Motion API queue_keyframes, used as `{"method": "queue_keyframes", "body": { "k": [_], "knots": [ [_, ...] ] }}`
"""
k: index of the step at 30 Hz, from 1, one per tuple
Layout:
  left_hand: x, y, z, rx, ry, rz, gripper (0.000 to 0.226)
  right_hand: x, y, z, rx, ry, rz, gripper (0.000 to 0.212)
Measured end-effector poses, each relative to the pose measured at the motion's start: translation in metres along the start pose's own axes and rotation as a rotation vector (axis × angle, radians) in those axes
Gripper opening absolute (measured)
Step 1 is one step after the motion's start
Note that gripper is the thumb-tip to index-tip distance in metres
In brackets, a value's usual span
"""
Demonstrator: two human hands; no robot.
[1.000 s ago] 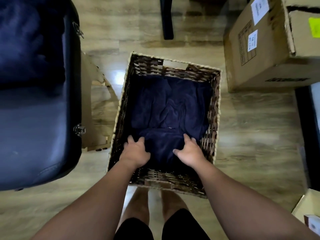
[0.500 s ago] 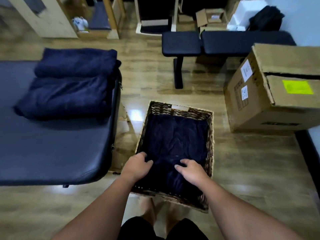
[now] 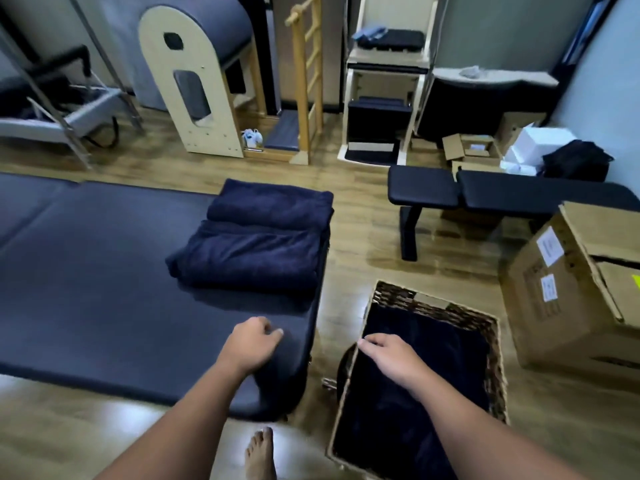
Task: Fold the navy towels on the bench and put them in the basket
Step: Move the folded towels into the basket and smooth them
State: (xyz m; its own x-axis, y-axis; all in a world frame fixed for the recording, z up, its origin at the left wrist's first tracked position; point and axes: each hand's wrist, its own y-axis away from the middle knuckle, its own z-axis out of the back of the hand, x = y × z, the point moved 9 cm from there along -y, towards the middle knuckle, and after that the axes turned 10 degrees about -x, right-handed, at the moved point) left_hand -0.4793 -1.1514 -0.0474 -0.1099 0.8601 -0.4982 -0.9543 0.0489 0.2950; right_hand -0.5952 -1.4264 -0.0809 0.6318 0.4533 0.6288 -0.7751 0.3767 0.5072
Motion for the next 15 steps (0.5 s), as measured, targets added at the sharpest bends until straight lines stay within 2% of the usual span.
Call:
{"method": "queue_keyframes", "body": {
  "k": [8, 12, 15],
  "knots": [
    [0.068, -0.111, 0.101, -0.081, -0.009, -0.046, 0.022, 0.131, -0.051, -0.051, -0.141, -0.004, 0.003, 0.042],
    [0.079, -0.160, 0.133, -0.141, -0.045, -0.114, 0.022, 0.160, -0.072, -0.050, -0.328, 0.150, -0.077, 0.052],
    [0.074, -0.190, 0.143, -0.163, -0.088, -0.170, 0.031, 0.170, -0.082, -0.041, -0.455, 0.220, -0.122, 0.048]
  ]
}}
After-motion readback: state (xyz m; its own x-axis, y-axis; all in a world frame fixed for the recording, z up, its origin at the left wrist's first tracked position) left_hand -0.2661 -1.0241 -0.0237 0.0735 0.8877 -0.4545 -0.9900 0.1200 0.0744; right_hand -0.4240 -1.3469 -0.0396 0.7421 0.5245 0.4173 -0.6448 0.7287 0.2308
